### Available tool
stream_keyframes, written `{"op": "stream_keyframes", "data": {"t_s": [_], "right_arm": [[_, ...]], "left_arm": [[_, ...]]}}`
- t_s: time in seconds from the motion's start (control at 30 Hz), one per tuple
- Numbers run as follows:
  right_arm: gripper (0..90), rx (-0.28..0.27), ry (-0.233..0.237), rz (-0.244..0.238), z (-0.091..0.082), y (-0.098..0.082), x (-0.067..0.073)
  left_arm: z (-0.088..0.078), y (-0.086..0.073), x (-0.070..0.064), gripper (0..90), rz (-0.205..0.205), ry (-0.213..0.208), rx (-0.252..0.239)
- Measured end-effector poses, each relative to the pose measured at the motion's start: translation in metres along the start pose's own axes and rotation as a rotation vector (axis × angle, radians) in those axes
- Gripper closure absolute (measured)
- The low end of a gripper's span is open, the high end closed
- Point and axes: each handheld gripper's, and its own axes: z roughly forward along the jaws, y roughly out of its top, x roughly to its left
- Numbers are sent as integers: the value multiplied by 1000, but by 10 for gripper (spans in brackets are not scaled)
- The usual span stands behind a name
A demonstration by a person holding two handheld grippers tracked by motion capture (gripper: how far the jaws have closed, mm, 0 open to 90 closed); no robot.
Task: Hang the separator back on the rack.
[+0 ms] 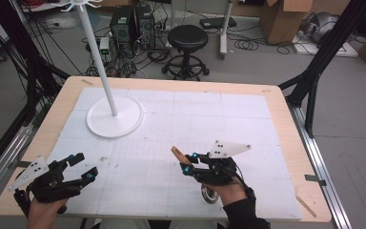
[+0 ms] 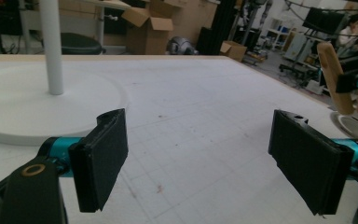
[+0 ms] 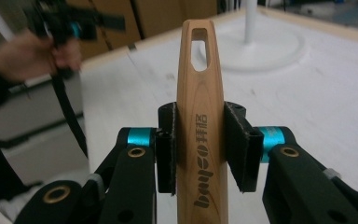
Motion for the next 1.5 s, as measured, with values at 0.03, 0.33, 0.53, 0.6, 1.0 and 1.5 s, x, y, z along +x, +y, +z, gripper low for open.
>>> {"op": "stream_keyframes", "data": {"t_s": [0.03, 0.33, 0.53, 0.6, 1.0, 1.5], "right_arm": [[671, -29, 11, 0, 1, 4, 1], [671, -137, 101, -2, 19, 27, 15], [671, -167, 169, -37, 37, 43, 29], [671, -185, 189, -42, 41, 45, 32], [671, -223, 248, -52, 47, 57, 42], [671, -255, 328, -30, 49, 54, 46]], "left_arm": [[1, 0, -2, 208, 2, -17, -1], [28, 2, -29, 274, -14, -298, -1], [50, 6, -42, 278, -25, -447, 12], [57, 7, -46, 277, -27, -481, 16], [97, 15, -69, 351, -38, -599, 14], [107, 21, -79, 521, -14, -671, -3]]}}
